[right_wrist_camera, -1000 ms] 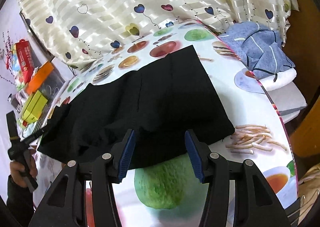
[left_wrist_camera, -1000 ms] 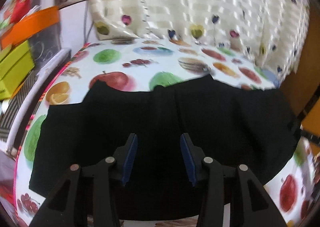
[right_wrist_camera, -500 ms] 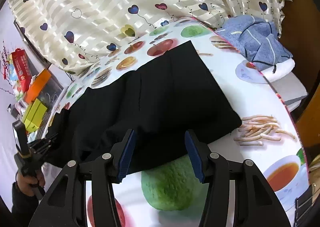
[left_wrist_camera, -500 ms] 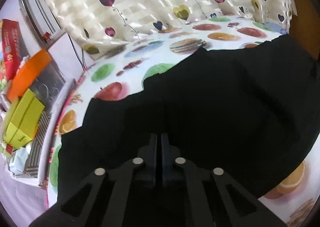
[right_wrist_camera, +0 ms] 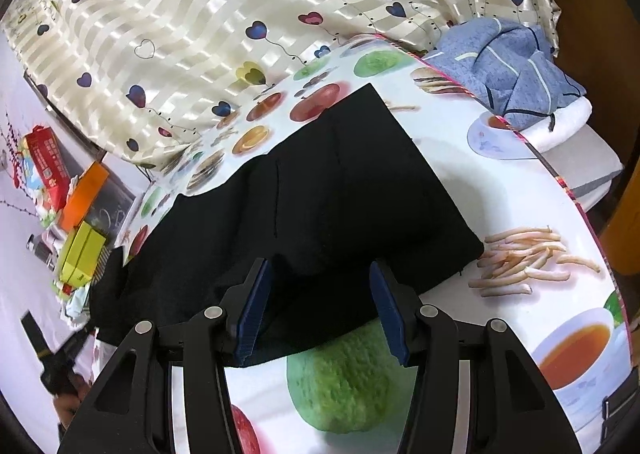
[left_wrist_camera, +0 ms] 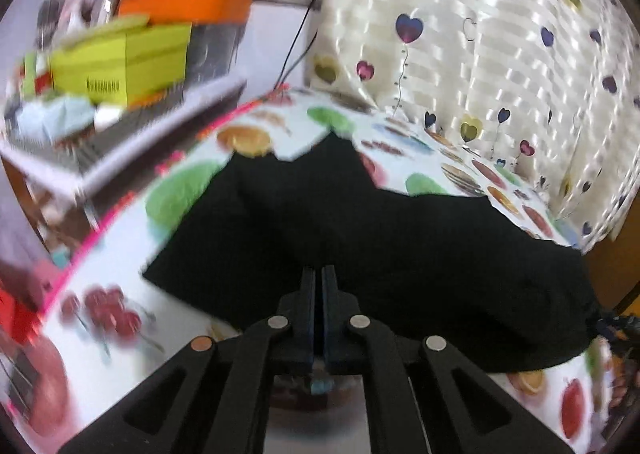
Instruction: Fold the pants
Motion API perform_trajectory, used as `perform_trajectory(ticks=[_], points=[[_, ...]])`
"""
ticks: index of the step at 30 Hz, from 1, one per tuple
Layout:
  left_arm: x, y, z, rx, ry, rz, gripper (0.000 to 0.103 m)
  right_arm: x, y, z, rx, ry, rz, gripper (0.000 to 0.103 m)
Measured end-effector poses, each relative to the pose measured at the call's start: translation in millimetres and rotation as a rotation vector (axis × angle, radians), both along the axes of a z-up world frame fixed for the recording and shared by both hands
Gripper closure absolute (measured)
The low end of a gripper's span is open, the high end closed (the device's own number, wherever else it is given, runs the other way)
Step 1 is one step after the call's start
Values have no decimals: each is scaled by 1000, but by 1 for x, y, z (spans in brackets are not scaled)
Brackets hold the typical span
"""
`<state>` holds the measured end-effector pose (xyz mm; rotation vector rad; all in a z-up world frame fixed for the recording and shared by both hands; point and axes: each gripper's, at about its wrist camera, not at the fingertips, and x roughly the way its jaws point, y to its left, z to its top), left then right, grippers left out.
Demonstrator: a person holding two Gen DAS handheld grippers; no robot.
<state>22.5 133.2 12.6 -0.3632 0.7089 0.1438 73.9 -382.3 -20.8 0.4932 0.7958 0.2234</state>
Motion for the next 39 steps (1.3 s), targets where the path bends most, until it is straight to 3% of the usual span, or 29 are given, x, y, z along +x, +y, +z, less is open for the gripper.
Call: perform_trajectory(ticks=[4, 6, 10, 13, 17, 23, 24, 25, 26, 28, 30, 35, 39], points=[[-1, 9, -7, -122, -13, 10, 97, 3, -6, -2, 67, 7, -27, 51], [2, 15, -10, -177, -8, 17, 91, 4, -10, -3, 103, 9, -43, 51], [-3, 25, -3, -246, -72, 36, 58, 7, -15, -4, 156, 14, -72, 51], [0, 27, 1, -248, -93, 29, 49, 7, -15, -4, 162, 7, -88, 51], [24, 24, -7, -183, 24, 63, 49, 9, -16, -4, 181, 8, -122, 51], [44, 17, -9, -62, 129, 137, 52, 17, -15, 0, 133, 39, -202, 51], [47, 15, -9, -28, 142, 142, 57, 19, -15, 0, 123, 47, -213, 51], [50, 13, -10, 11, 161, 150, 79, 21, -15, 1, 117, 53, -226, 51], [53, 12, -11, 35, 175, 156, 95, 23, -16, 1, 108, 57, -241, 60], [56, 15, -11, 14, 168, 148, 99, 26, -18, 0, 72, 66, -276, 86], [54, 19, -8, -16, 136, 126, 100, 27, -23, -1, 112, 53, -266, 89], [19, 32, 19, -65, -56, 112, 100, 3, -25, 20, 153, -45, -238, 93], [-7, 43, 18, -84, -96, 125, 100, -5, -26, 16, 122, -35, -238, 92]])
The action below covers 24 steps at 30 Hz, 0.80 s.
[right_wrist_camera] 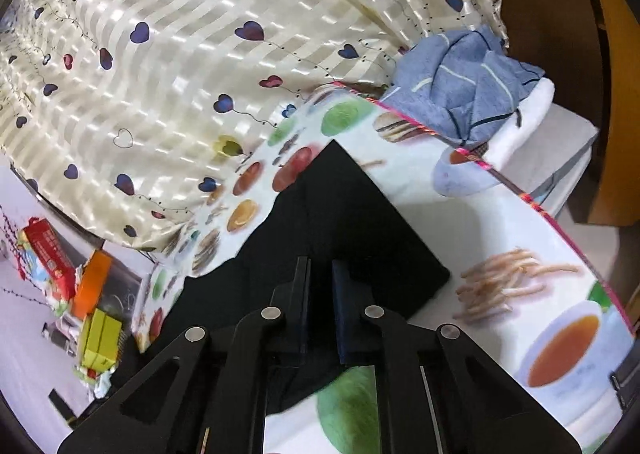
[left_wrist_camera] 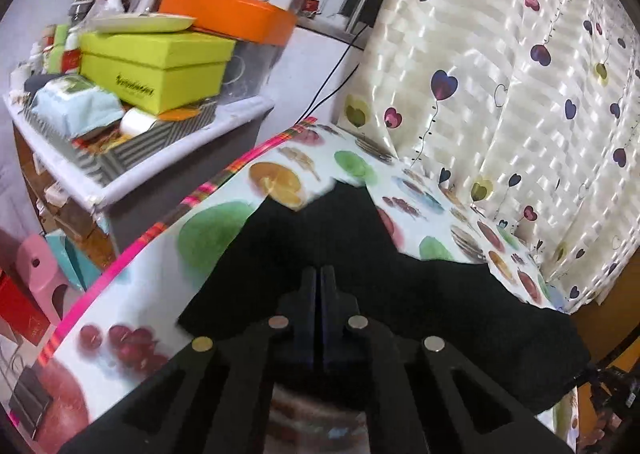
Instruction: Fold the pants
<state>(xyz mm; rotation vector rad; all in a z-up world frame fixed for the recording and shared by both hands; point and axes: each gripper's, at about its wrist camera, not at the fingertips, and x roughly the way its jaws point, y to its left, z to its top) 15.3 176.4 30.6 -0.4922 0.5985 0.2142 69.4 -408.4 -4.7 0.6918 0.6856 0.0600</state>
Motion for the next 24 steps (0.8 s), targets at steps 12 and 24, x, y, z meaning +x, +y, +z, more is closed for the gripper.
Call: perform_trajectory(ticks=[12, 24], points=[[-29, 0, -17, -9, 60, -3, 95, -1, -1, -7, -121, 71, -3, 85], [-15, 34, 6, 34, 39, -2, 60, -8, 24, 19, -243, -35, 52, 70]])
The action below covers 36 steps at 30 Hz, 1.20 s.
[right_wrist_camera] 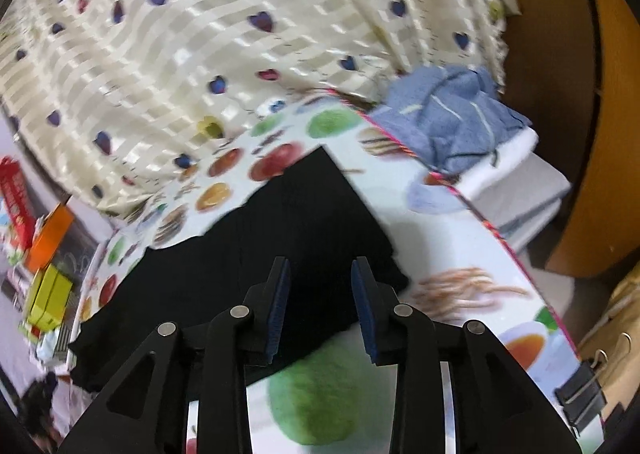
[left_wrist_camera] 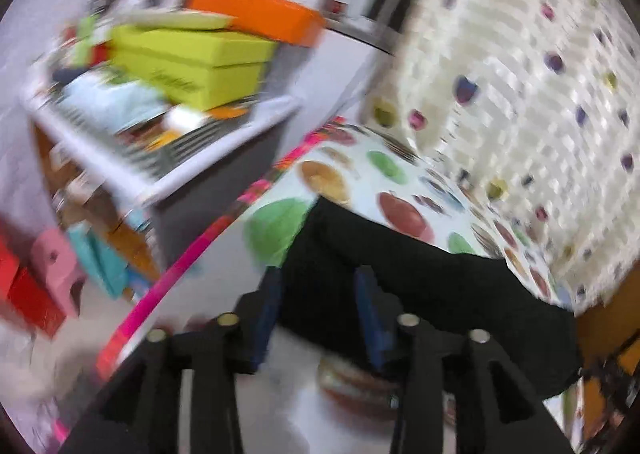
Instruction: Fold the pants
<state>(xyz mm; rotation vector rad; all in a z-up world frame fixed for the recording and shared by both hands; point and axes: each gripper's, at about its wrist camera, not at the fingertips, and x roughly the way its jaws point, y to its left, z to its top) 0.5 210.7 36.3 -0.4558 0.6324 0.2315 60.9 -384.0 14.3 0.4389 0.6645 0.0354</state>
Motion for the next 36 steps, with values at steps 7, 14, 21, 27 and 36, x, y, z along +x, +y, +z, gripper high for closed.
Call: perform_trajectory(ticks=[7, 14, 21, 27, 36], points=[[88, 10, -12, 108, 152, -163, 57, 11, 33, 0, -36, -13, 106, 70], [100, -16, -25, 183, 220, -314, 57, 27, 44, -12, -33, 26, 124, 70], [104, -34, -26, 302, 272, -367, 95, 32, 50, -18, -17, 42, 133, 70], [104, -40, -16, 382, 213, -349, 99, 31, 51, -18, -13, 45, 132, 70], [118, -17, -19, 324, 220, -295, 94, 27, 48, -16, -25, 29, 119, 70]])
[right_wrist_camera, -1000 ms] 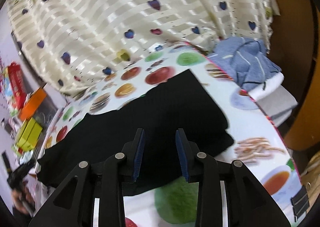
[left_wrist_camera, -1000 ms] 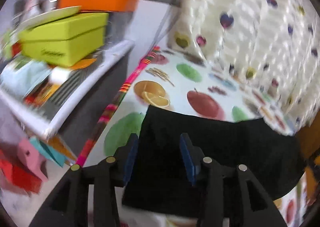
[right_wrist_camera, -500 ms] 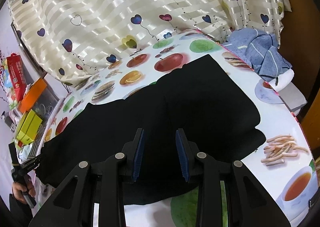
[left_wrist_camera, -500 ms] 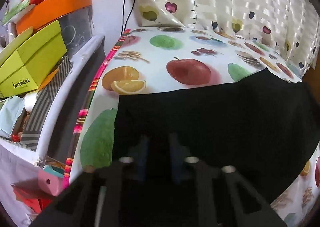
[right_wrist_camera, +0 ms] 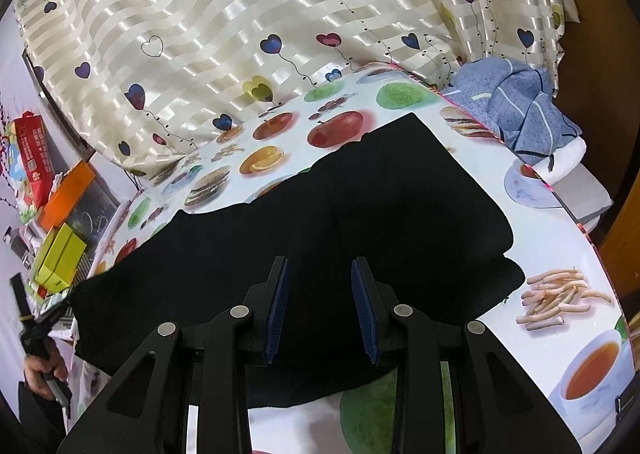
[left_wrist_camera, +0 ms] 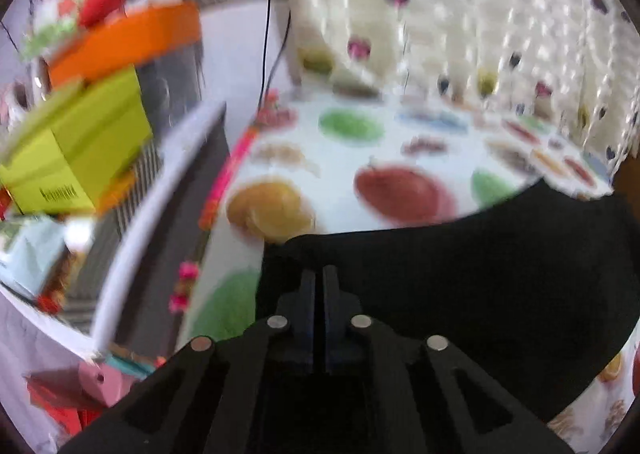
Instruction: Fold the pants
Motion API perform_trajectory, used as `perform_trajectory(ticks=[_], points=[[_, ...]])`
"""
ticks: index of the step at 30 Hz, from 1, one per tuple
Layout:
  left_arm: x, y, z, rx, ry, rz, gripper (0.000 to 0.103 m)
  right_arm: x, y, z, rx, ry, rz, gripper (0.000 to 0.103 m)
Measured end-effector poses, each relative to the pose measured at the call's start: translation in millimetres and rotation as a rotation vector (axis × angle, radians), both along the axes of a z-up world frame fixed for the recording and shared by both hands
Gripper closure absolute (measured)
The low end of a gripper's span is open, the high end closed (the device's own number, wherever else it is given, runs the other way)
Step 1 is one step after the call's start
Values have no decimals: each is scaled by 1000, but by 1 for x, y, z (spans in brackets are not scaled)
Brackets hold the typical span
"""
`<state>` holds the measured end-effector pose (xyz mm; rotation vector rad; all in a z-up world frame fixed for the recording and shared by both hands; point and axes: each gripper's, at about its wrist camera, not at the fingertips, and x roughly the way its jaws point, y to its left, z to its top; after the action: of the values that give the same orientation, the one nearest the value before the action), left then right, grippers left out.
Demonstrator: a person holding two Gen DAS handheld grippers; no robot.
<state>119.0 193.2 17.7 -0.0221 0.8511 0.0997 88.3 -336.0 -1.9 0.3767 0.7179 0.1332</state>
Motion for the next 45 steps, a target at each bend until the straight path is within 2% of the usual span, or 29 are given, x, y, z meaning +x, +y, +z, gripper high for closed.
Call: perform_trajectory(ticks=[2, 4, 7, 9, 10, 11, 13, 15, 17, 18, 22, 26, 30, 33, 34, 35, 36, 37, 41, 45], points=[[0, 9, -8, -35, 37, 23, 93, -1, -3, -2, -4, 9, -5, 70], [-5, 23, -4, -80, 14, 82, 90, -2, -7, -4, -7, 19, -3, 70], [-23, 43, 10, -82, -43, 201, 89, -3, -9, -7, -32, 32, 12, 70], [-41, 45, 22, -140, -86, 191, 85, -5, -5, -7, -47, 35, 42, 63], [-53, 38, 26, -160, -103, 162, 77, -7, -1, -7, -55, 31, 71, 55], [-62, 29, 29, -168, -116, 134, 70, -9, 5, -7, -66, 25, 102, 53], [-82, 7, 30, -183, -134, 80, 65, -14, 25, -6, -106, 12, 183, 53], [-97, -8, 24, -217, -117, 52, 65, -20, 52, -7, -159, -1, 281, 53], [-106, -17, 16, -269, -102, 63, 65, -28, 84, -8, -217, -19, 404, 53], [-110, -17, 11, -293, -97, 84, 65, -34, 104, -8, -251, -35, 479, 53], [-116, -7, -13, -397, -59, 189, 64, -49, 154, -16, -352, -84, 651, 53], [-115, -5, -12, -426, -81, 216, 61, -53, 183, -26, -401, -77, 752, 53], [-102, -3, -13, -449, -68, 248, 61, -54, 199, -26, -424, -104, 791, 53], [-96, 1, -15, -470, -77, 285, 63, -48, 208, -29, -429, -83, 803, 54], [-94, -1, -15, -453, -73, 294, 70, -46, 210, -30, -430, -75, 806, 58], [-92, -2, -15, -423, -64, 308, 92, -44, 212, -29, -432, -73, 807, 73], [-89, -4, -16, -394, -48, 319, 98, -43, 212, -28, -440, -80, 802, 83], [-88, -4, -17, -397, -42, 318, 98, -41, 213, -27, -435, -81, 800, 100], [-95, 0, -9, -404, -95, 314, 99, -38, 206, -22, -383, -76, 797, 101], [-106, 10, 4, -419, -156, 306, 99, -47, 202, -14, -379, -124, 813, 101]])
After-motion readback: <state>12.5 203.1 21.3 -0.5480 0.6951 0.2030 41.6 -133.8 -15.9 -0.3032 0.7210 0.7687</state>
